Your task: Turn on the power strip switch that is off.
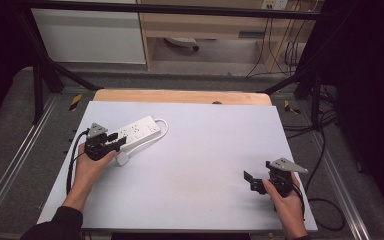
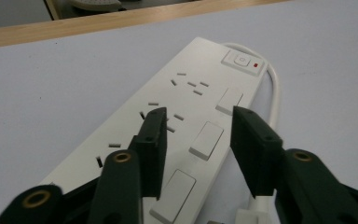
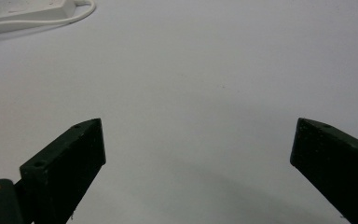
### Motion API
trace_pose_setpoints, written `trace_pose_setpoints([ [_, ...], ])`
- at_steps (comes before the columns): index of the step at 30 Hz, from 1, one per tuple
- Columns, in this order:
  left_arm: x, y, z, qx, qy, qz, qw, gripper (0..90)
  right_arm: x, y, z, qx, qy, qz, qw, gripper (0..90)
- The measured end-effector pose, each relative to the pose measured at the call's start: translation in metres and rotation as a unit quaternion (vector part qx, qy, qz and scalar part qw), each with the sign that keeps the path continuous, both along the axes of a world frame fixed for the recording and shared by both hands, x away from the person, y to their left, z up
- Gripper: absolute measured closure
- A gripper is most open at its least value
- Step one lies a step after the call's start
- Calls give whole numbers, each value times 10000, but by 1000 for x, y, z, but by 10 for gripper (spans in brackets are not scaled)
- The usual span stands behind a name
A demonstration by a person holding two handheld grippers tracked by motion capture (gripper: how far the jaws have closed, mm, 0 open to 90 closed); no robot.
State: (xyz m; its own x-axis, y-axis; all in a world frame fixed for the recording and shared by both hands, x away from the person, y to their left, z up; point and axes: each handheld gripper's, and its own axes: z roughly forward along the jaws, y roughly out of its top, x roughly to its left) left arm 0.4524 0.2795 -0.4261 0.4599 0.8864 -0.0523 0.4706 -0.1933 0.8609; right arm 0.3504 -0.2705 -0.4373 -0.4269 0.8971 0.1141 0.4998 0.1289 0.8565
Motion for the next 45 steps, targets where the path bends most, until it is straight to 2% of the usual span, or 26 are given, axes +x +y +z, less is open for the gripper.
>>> trace_pose_setpoints([
  [10,1,-7,2,-37,-22,18,10000,272,0,0,0,-3,-1,1,10000,34],
  [15,1,-9,3,-91,7,32,10000,183,0,0,0,-4,-1,-1,10000,34],
  [21,1,-9,4,-279,-16,74,9996,100,0,0,0,-11,-8,-1,10000,33],
  [27,0,-9,9,-395,-203,105,9990,86,0,0,0,-9,-5,-7,10000,31],
  [35,-3,-6,16,-596,-258,148,9978,83,0,-1,0,-4,-10,-16,10000,30],
  [40,-7,-4,25,-752,-289,148,9966,84,1,-1,0,-7,-7,-20,10000,30],
  [45,-12,-3,35,-811,-343,113,9961,86,0,-1,0,-3,2,-33,10000,30],
])
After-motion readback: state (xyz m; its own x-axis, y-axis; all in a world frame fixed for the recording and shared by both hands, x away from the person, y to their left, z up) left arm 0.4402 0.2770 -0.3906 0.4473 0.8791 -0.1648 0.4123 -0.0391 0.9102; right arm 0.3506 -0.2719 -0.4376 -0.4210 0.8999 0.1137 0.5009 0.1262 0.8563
